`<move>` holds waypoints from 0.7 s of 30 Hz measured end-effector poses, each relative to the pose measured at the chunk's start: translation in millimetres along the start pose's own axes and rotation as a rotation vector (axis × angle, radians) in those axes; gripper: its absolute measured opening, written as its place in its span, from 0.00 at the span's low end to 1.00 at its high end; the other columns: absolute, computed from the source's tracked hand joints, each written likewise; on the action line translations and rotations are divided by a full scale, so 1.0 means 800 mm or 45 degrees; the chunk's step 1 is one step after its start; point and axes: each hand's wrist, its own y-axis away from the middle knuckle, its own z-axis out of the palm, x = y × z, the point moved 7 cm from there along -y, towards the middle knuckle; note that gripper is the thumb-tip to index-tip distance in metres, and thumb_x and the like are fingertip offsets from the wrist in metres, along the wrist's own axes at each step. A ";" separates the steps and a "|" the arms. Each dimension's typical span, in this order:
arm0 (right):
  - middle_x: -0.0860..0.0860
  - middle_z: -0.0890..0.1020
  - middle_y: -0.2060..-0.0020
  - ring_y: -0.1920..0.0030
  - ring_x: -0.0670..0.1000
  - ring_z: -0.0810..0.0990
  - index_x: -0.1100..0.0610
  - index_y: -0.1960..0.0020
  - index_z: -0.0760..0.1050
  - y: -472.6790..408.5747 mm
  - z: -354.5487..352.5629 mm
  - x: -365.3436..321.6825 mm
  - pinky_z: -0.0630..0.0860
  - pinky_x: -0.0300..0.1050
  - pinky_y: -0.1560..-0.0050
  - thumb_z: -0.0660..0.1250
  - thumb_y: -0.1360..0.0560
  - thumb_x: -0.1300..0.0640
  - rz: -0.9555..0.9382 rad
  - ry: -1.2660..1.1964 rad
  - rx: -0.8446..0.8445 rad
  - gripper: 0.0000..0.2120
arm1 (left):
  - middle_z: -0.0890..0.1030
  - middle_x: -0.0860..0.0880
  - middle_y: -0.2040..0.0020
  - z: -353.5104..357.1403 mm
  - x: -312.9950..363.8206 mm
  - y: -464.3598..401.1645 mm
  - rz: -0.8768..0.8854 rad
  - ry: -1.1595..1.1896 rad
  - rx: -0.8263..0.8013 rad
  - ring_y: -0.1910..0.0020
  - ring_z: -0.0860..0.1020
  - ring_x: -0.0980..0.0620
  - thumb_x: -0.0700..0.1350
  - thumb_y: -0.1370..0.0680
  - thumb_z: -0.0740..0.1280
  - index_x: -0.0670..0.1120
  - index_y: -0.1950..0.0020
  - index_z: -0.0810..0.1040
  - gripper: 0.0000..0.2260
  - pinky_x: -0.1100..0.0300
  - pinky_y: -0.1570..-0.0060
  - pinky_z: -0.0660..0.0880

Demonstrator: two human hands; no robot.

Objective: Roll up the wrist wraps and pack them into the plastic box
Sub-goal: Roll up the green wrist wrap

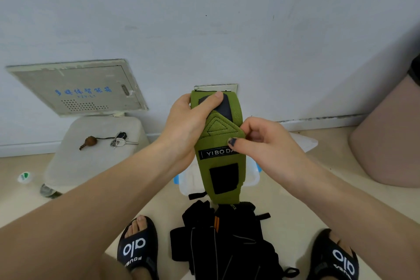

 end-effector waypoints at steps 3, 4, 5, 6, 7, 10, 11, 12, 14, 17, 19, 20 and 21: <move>0.60 0.87 0.55 0.57 0.51 0.83 0.60 0.57 0.77 0.004 0.002 -0.002 0.77 0.40 0.52 0.72 0.22 0.62 0.020 -0.080 -0.009 0.06 | 0.86 0.40 0.50 -0.002 0.003 -0.002 0.021 0.046 0.018 0.54 0.86 0.43 0.46 0.21 0.73 0.40 0.38 0.78 0.15 0.44 0.51 0.84; 0.58 0.87 0.56 0.57 0.51 0.85 0.60 0.56 0.77 0.004 0.003 -0.003 0.79 0.39 0.52 0.72 0.22 0.62 0.024 -0.119 -0.005 0.05 | 0.85 0.41 0.53 -0.003 0.004 -0.003 0.019 0.073 0.024 0.56 0.86 0.43 0.45 0.20 0.72 0.39 0.38 0.78 0.15 0.45 0.52 0.84; 0.57 0.88 0.56 0.56 0.52 0.87 0.60 0.55 0.78 0.005 0.003 -0.002 0.80 0.39 0.52 0.73 0.23 0.63 0.028 -0.156 0.006 0.05 | 0.85 0.42 0.55 -0.005 0.004 -0.003 0.008 0.100 0.031 0.58 0.85 0.44 0.45 0.20 0.72 0.39 0.39 0.78 0.14 0.47 0.54 0.84; 0.55 0.88 0.57 0.54 0.53 0.88 0.60 0.54 0.79 0.005 0.003 -0.002 0.80 0.40 0.51 0.73 0.23 0.63 0.030 -0.180 0.020 0.04 | 0.85 0.43 0.57 -0.006 0.004 -0.003 -0.013 0.117 0.038 0.59 0.85 0.45 0.46 0.19 0.71 0.39 0.40 0.78 0.13 0.49 0.56 0.84; 0.54 0.89 0.57 0.53 0.53 0.88 0.60 0.53 0.79 0.006 0.004 -0.002 0.80 0.40 0.51 0.73 0.23 0.63 0.030 -0.184 0.035 0.03 | 0.85 0.44 0.58 -0.006 0.003 -0.002 -0.044 0.121 0.043 0.60 0.85 0.45 0.47 0.18 0.70 0.39 0.40 0.79 0.12 0.50 0.57 0.84; 0.52 0.89 0.57 0.55 0.51 0.88 0.60 0.51 0.78 0.008 0.001 -0.004 0.80 0.39 0.54 0.73 0.23 0.63 0.046 -0.188 0.100 0.04 | 0.87 0.41 0.50 -0.001 -0.007 0.000 -0.167 0.080 -0.050 0.52 0.86 0.41 0.54 0.18 0.67 0.40 0.39 0.83 0.18 0.47 0.48 0.83; 0.53 0.89 0.57 0.56 0.51 0.88 0.60 0.49 0.77 0.009 -0.001 -0.004 0.81 0.40 0.56 0.72 0.22 0.63 0.064 -0.227 0.123 0.05 | 0.87 0.40 0.47 0.004 -0.010 0.004 -0.187 0.056 -0.103 0.48 0.85 0.39 0.56 0.19 0.67 0.41 0.39 0.83 0.20 0.46 0.44 0.82; 0.54 0.88 0.56 0.58 0.51 0.88 0.60 0.47 0.75 0.009 -0.003 -0.003 0.82 0.43 0.56 0.72 0.22 0.64 0.086 -0.290 0.146 0.08 | 0.86 0.39 0.45 0.009 -0.013 0.008 -0.189 0.038 -0.147 0.46 0.85 0.39 0.55 0.20 0.68 0.41 0.39 0.84 0.20 0.45 0.42 0.82; 0.56 0.88 0.54 0.59 0.52 0.87 0.58 0.43 0.70 0.009 -0.007 0.000 0.83 0.49 0.53 0.72 0.23 0.66 0.131 -0.411 0.187 0.14 | 0.87 0.41 0.46 0.018 -0.017 0.016 -0.142 0.014 -0.176 0.47 0.86 0.41 0.50 0.20 0.69 0.42 0.39 0.83 0.14 0.46 0.45 0.83; 0.54 0.88 0.52 0.53 0.52 0.88 0.58 0.38 0.72 0.009 -0.007 0.008 0.82 0.53 0.45 0.72 0.23 0.64 0.176 -0.486 0.167 0.16 | 0.86 0.40 0.46 0.019 -0.018 0.018 -0.095 -0.006 -0.120 0.48 0.86 0.42 0.44 0.19 0.70 0.42 0.39 0.81 0.11 0.45 0.49 0.84; 0.52 0.88 0.51 0.49 0.51 0.88 0.56 0.38 0.75 0.010 0.002 0.009 0.81 0.51 0.43 0.71 0.21 0.60 0.178 -0.405 0.045 0.13 | 0.86 0.40 0.46 0.012 -0.017 0.015 -0.116 0.020 -0.067 0.49 0.86 0.42 0.44 0.19 0.70 0.42 0.38 0.81 0.12 0.46 0.51 0.85; 0.50 0.88 0.51 0.49 0.48 0.87 0.54 0.39 0.77 0.012 0.008 0.008 0.81 0.45 0.45 0.70 0.20 0.58 0.167 -0.312 -0.040 0.10 | 0.86 0.40 0.47 0.006 -0.015 0.015 -0.136 0.051 -0.031 0.51 0.87 0.42 0.45 0.20 0.71 0.42 0.38 0.80 0.12 0.48 0.54 0.85; 0.47 0.88 0.52 0.50 0.45 0.87 0.53 0.40 0.79 0.015 0.014 0.007 0.80 0.38 0.49 0.69 0.19 0.57 0.150 -0.223 -0.108 0.08 | 0.86 0.40 0.47 0.001 -0.013 0.014 -0.158 0.081 0.003 0.53 0.86 0.43 0.45 0.20 0.71 0.42 0.37 0.80 0.13 0.50 0.56 0.85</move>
